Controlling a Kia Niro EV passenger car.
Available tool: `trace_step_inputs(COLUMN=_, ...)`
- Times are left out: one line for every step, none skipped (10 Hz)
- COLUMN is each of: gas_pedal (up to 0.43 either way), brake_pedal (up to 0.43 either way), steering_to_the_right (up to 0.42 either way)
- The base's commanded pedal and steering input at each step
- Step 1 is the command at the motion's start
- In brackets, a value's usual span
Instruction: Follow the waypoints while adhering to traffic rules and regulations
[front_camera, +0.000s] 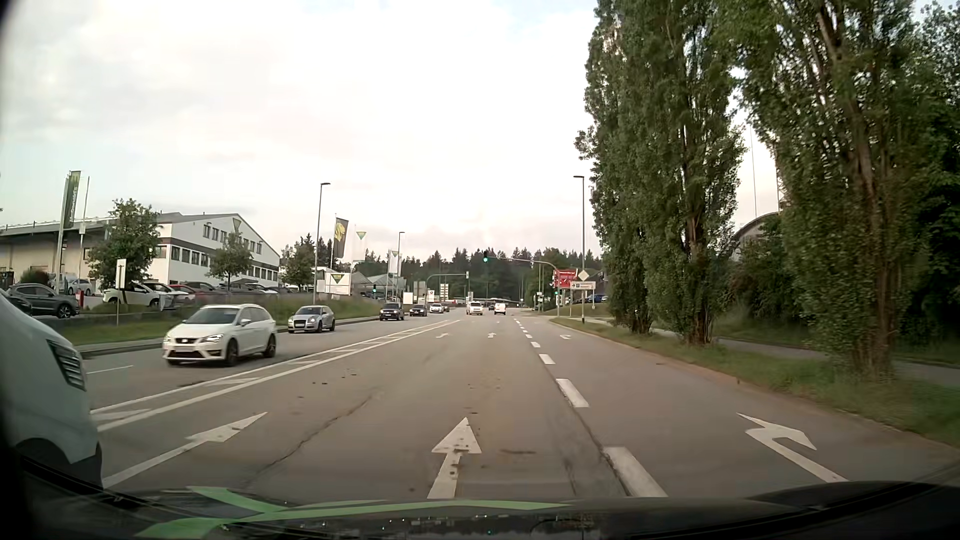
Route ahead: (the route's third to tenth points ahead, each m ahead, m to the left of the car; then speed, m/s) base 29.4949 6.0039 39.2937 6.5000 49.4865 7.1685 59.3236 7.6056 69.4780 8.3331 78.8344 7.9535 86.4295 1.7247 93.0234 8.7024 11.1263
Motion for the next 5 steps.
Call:
trace_step_inputs(gas_pedal=0.157, brake_pedal=0.000, steering_to_the_right=-0.012)
trace_step_inputs(gas_pedal=0.157, brake_pedal=0.000, steering_to_the_right=-0.011)
trace_step_inputs(gas_pedal=0.157, brake_pedal=0.000, steering_to_the_right=-0.008)
trace_step_inputs(gas_pedal=0.157, brake_pedal=0.000, steering_to_the_right=-0.007)
trace_step_inputs(gas_pedal=0.169, brake_pedal=0.000, steering_to_the_right=-0.007)
